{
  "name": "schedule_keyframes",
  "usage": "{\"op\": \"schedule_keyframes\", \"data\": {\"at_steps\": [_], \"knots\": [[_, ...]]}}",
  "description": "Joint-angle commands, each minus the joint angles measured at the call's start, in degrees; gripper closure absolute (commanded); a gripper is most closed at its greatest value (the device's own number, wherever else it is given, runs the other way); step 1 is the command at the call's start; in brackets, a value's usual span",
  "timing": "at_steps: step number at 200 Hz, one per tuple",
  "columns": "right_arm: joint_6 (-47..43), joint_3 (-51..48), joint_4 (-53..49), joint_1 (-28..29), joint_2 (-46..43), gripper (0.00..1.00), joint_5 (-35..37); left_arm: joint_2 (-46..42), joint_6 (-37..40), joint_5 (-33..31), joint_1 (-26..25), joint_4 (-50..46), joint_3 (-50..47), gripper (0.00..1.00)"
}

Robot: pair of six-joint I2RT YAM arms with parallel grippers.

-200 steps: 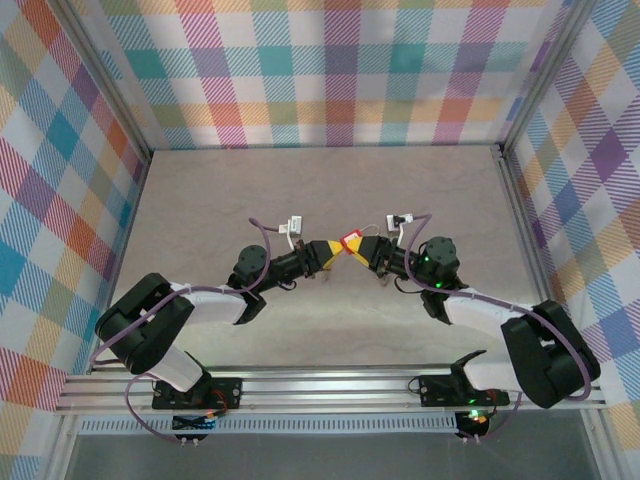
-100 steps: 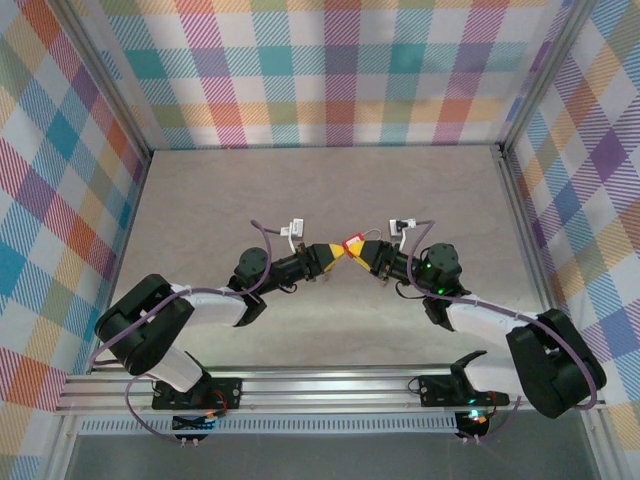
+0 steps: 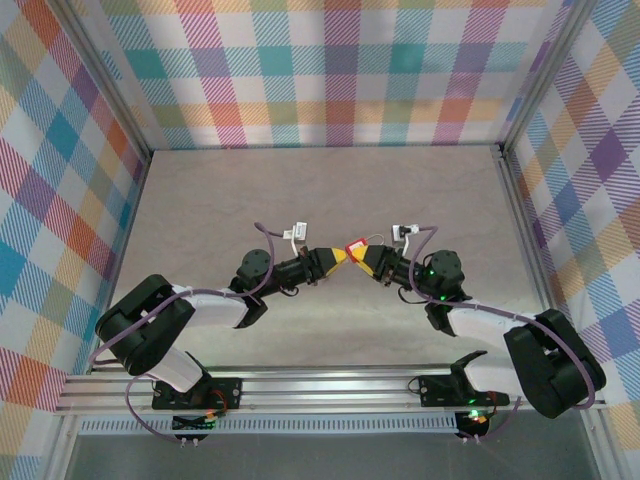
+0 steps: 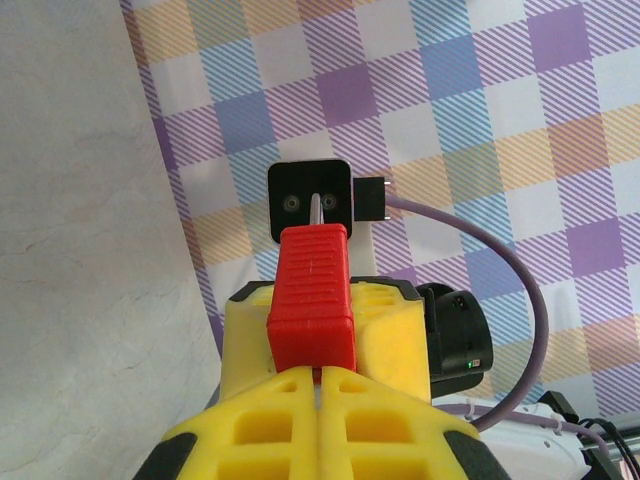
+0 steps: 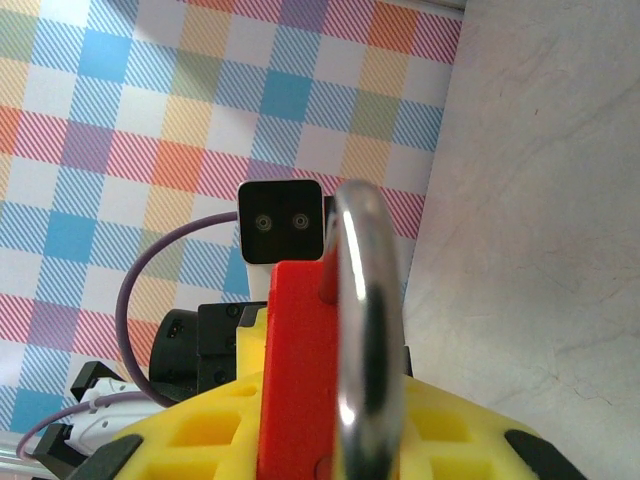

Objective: Lock with the key

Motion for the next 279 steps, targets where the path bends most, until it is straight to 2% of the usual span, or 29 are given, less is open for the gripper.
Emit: {"op": "schedule_keyframes", "data": {"at_steps": [1, 173, 254, 279], "knots": [[0.7, -1.8, 1.3, -4.2, -0.2, 1.00, 10.4, -2.8, 0.5, 0.1, 0.8, 6.1, -1.3, 1.00], [1.3, -5.1, -5.9, -8.6, -7.7, 1.00, 15.9, -3.2, 0.8, 0.3, 0.9, 5.9, -1.6, 1.00], [-4.5, -3.7, -18.7, -9.9, -16.8, 1.00, 17.3, -3.5, 1.4, 0.8, 3.6, 4.3, -1.9, 1.00], [-7.9, -2.1, -24.4, -9.9, -19.9, 1.00, 17.2, -4.7, 3.5, 0.9, 5.4, -1.3, -1.8, 1.00]]}}
